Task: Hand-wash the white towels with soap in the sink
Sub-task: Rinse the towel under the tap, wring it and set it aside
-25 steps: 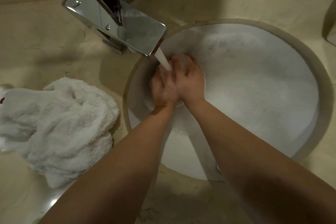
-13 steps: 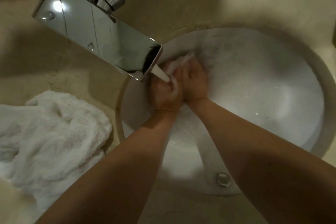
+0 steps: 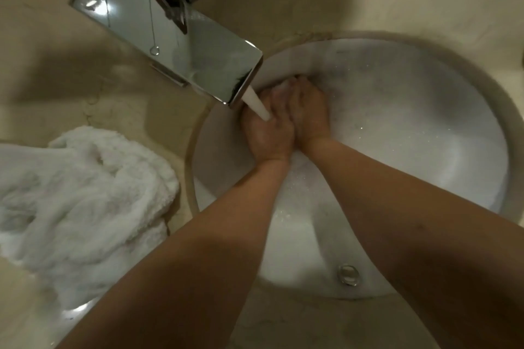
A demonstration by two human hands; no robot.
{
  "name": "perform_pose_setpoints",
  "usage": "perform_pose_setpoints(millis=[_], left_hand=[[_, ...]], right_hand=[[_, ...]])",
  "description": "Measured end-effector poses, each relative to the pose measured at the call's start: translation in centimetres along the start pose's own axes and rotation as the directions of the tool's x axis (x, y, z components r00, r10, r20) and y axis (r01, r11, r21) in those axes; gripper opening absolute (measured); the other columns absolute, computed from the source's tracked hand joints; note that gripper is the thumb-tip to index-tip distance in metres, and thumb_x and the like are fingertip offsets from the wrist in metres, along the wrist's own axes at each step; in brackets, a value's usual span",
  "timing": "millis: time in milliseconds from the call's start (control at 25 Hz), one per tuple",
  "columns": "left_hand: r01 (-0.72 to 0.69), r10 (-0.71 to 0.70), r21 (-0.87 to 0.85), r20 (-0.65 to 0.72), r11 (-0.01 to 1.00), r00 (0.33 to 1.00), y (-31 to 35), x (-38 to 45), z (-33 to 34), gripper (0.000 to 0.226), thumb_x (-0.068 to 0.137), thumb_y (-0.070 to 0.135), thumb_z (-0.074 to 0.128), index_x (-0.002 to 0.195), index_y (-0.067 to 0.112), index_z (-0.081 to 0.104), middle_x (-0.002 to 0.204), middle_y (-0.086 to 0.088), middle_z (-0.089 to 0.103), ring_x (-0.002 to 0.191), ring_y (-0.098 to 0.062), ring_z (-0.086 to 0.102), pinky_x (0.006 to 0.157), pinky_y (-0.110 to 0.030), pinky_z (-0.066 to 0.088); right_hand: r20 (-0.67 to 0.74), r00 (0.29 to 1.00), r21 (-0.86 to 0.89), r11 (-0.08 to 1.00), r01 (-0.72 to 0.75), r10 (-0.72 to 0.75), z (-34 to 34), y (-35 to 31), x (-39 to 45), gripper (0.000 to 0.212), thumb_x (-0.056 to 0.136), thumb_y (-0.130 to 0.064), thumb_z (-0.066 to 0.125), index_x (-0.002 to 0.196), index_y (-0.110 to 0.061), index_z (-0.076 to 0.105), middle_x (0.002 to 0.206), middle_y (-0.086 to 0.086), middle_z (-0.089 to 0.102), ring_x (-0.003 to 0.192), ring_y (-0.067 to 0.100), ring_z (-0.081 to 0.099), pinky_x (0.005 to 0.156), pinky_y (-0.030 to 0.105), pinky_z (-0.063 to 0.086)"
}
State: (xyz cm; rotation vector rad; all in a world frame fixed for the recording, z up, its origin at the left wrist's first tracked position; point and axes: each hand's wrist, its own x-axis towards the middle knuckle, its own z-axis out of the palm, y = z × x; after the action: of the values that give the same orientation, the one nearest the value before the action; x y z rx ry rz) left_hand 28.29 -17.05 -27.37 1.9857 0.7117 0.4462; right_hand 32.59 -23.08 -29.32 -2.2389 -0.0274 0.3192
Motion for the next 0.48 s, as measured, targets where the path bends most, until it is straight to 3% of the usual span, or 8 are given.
perform_pose_setpoints(millis=[80,160,240,320,400,480], left_hand=[[0.015,-0.017,0.048,0.052,0.999,0.998,0.3,0.2,-0.6,0.035,0.097,0.031,0.049,0.087,0.009,0.075,0.089,-0.012,0.073,0.086,-0.015,0.060,0.078,-0.012,0.036],[0.076,-0.094,0.169,0.101,0.983,0.990,-0.2,-0.1,-0.9,0.041,0.092,0.043,0.045,0.098,0.014,0.074,0.101,-0.009,0.073,0.100,-0.024,0.064,0.090,-0.027,0.043],[0.180,-0.164,0.341,-0.074,0.923,0.984,-0.2,-1.4,-0.9,0.060,0.086,0.060,0.044,0.107,0.011,0.071,0.108,-0.012,0.070,0.107,-0.032,0.062,0.093,-0.039,0.044],[0.372,-0.323,0.358,-0.190,0.857,0.927,0.9,-2.6,-1.3,0.084,0.076,0.076,0.041,0.114,0.005,0.065,0.119,-0.017,0.065,0.115,-0.034,0.058,0.094,-0.039,0.041],[0.552,-0.586,0.327,0.007,0.767,0.810,1.7,-2.5,-1.7,0.092,0.080,0.081,0.040,0.133,0.007,0.053,0.140,-0.018,0.050,0.133,-0.032,0.043,0.108,-0.037,0.030],[0.650,-0.693,0.253,0.152,0.716,0.704,1.3,-1.7,-1.8,0.088,0.082,0.081,0.045,0.140,0.014,0.051,0.143,-0.013,0.048,0.138,-0.028,0.037,0.116,-0.037,0.026]], right_hand=[[0.036,0.994,0.155,0.982,-0.105,0.100,-0.6,-0.9,-0.9,0.029,0.101,-0.017,0.043,0.112,0.001,0.062,0.105,0.017,0.066,0.098,0.029,0.062,0.082,0.022,0.043],[0.011,0.984,0.204,0.963,-0.176,0.177,-1.1,-1.6,-1.9,0.023,0.101,-0.024,0.045,0.114,-0.007,0.054,0.103,0.011,0.063,0.093,0.021,0.060,0.081,0.028,0.048],[-0.031,0.973,0.224,0.950,-0.217,0.229,-1.5,-1.7,-2.9,0.031,0.098,-0.037,0.051,0.119,-0.014,0.050,0.107,0.006,0.060,0.095,0.018,0.058,0.079,0.030,0.046],[-0.019,0.958,0.192,0.942,-0.277,0.285,-1.9,-1.3,-3.7,0.037,0.097,-0.045,0.052,0.118,-0.014,0.054,0.106,0.004,0.061,0.096,0.020,0.058,0.077,0.026,0.041],[0.013,0.948,0.212,0.925,-0.315,0.319,-2.3,-1.0,-4.2,0.037,0.098,-0.046,0.053,0.112,-0.012,0.058,0.097,0.002,0.063,0.090,0.020,0.061,0.074,0.027,0.044],[0.023,0.949,0.281,0.909,-0.307,0.314,-2.5,-1.3,-4.6,0.034,0.097,-0.045,0.054,0.109,-0.013,0.059,0.092,0.001,0.066,0.086,0.019,0.065,0.073,0.032,0.052]])
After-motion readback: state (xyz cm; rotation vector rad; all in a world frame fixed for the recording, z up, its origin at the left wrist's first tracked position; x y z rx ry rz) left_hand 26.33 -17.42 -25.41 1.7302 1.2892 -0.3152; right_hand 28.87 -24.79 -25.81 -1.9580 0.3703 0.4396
